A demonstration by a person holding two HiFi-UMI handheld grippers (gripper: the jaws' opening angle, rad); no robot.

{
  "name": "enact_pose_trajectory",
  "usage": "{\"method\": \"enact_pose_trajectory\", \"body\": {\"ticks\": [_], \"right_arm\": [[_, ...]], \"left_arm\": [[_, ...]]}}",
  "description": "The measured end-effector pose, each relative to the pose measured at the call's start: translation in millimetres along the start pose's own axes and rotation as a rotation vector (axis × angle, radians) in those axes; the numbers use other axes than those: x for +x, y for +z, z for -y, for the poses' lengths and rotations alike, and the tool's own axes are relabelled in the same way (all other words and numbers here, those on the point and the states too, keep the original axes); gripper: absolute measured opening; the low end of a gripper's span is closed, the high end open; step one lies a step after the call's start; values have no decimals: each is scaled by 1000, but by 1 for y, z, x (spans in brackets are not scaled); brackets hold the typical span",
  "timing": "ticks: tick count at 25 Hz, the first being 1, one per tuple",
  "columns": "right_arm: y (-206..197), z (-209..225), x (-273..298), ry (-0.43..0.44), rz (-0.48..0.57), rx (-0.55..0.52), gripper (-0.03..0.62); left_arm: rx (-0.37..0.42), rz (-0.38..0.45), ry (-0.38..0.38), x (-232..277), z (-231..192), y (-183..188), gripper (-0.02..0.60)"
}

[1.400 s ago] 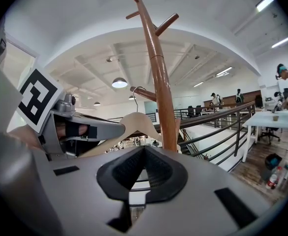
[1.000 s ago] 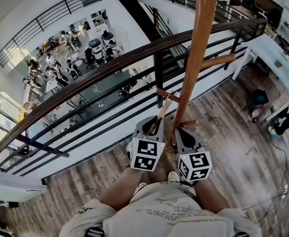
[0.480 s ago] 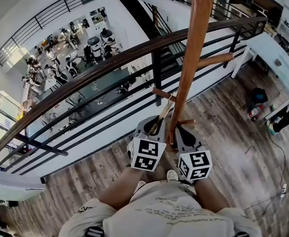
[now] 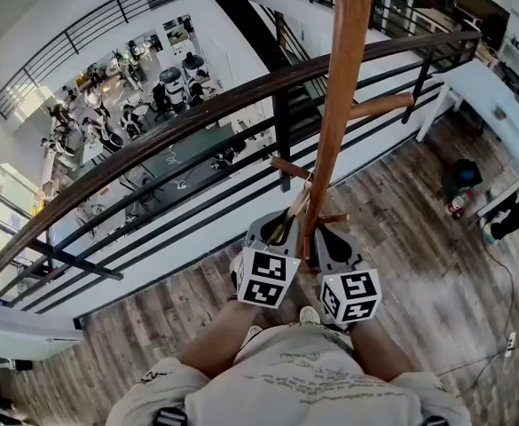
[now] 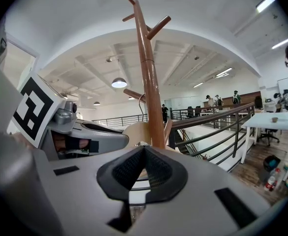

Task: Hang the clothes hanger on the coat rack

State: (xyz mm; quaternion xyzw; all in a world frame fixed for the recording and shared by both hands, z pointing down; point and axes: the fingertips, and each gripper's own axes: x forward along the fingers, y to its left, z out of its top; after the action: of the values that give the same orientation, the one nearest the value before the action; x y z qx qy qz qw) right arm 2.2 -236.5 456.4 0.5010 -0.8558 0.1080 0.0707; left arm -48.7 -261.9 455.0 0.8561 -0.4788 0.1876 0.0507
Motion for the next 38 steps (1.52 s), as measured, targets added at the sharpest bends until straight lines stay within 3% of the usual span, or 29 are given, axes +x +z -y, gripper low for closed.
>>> {"method": "enact_pose_trajectory", "body": {"ticks": [15,22,29,35,36,38], "right_arm": [[-8,5,-4,-1,-13,-4,2],[-3,2,-3,11,-2,-4,2],[12,3,-6,18,59,6,2],[20,2,-5,20,82,12,2],[22,0,-5,21,87,12,2],[24,-2,-6,25,94,14,2]], "left_arm": [[-95,-38,-47,0,8,-4,55],[-88,26,-93,-2,13,8,57],[-129,153,-145,-15,17,30,57],[-170,240,-87,-30,-1,39,55],[-171,246,-71,-33,-5,38,16],[-175,245,-40,-37,-12,35,6]]}}
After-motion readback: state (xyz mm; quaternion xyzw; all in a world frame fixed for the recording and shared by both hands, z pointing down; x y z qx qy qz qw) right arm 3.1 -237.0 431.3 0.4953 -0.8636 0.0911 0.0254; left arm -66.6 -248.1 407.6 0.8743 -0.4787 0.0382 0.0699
